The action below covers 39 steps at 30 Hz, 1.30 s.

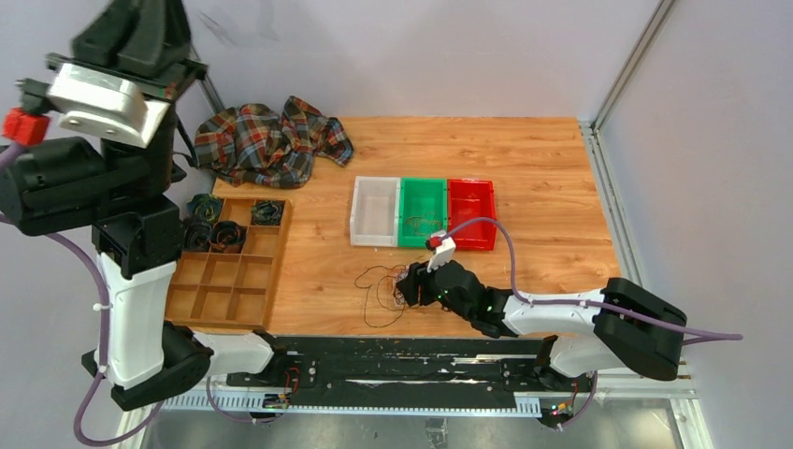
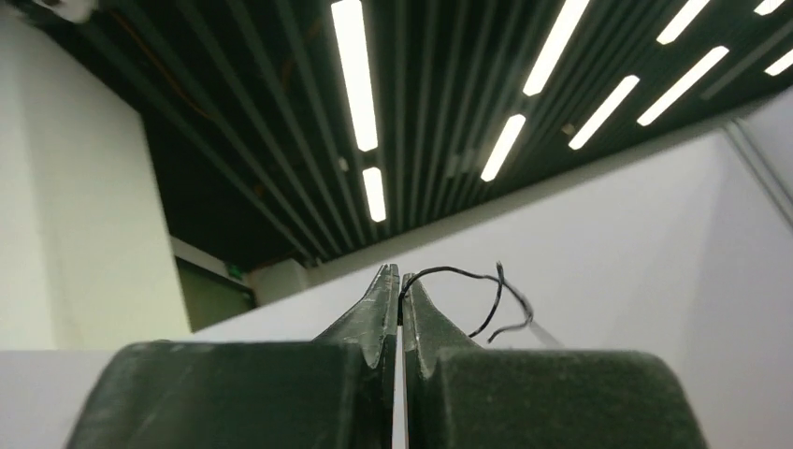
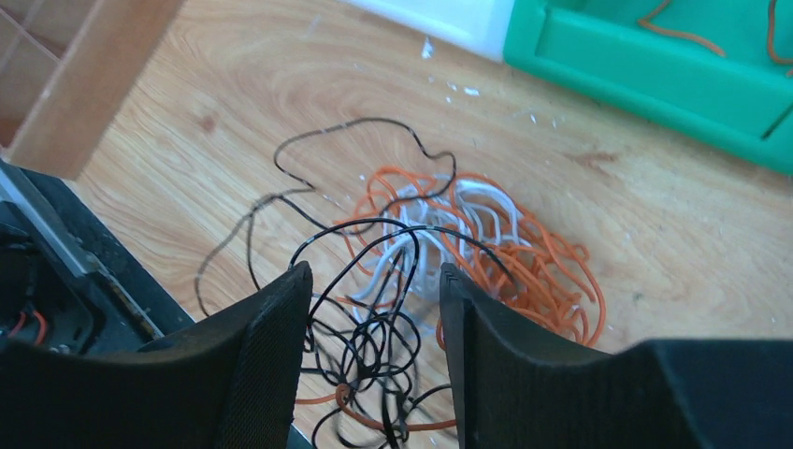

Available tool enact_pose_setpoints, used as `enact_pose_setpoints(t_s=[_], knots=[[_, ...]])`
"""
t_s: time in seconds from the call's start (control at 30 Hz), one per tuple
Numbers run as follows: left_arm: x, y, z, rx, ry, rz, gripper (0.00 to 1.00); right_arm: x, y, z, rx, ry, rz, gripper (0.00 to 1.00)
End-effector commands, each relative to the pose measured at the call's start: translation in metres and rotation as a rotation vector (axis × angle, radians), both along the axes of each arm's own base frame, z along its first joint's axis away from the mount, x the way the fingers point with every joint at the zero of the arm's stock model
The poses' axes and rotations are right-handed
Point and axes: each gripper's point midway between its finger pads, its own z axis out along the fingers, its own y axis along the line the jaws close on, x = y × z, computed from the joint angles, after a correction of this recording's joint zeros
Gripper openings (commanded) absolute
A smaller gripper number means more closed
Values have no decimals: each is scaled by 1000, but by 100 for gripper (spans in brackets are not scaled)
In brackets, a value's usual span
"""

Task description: Untangle the cables

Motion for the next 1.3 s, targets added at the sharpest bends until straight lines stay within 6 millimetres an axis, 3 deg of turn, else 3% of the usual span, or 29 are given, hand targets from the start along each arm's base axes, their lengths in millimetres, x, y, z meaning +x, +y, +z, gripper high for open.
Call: enact_pose_setpoints(t_s=[0.0, 0.1, 0.17, 0.43, 0.6, 0.9, 1.03, 1.27], knots=[[-45, 60, 52, -222, -214, 137, 0, -9, -10, -21, -44, 43, -8, 54], [-47, 60, 55, -232, -217, 126, 0, -9, -10, -19, -38, 41, -6, 60], [-34, 44, 41, -167, -154, 89, 0, -8, -9, -12, -32, 31, -6, 61], [6, -20, -50, 94, 101, -79, 0, -2, -4, 45, 12, -56, 17, 67], [14, -55, -115, 266, 292, -218, 0, 4, -11, 83, 47, -115, 6, 69], [25, -89, -182, 368, 481, -368, 1, 25, -14, 137, 124, -200, -41, 67], [42, -94, -204, 354, 530, -348, 0, 31, -12, 142, 121, -210, -50, 67], [63, -100, -241, 375, 592, -305, 0, 35, -19, 130, 75, -187, -74, 66]])
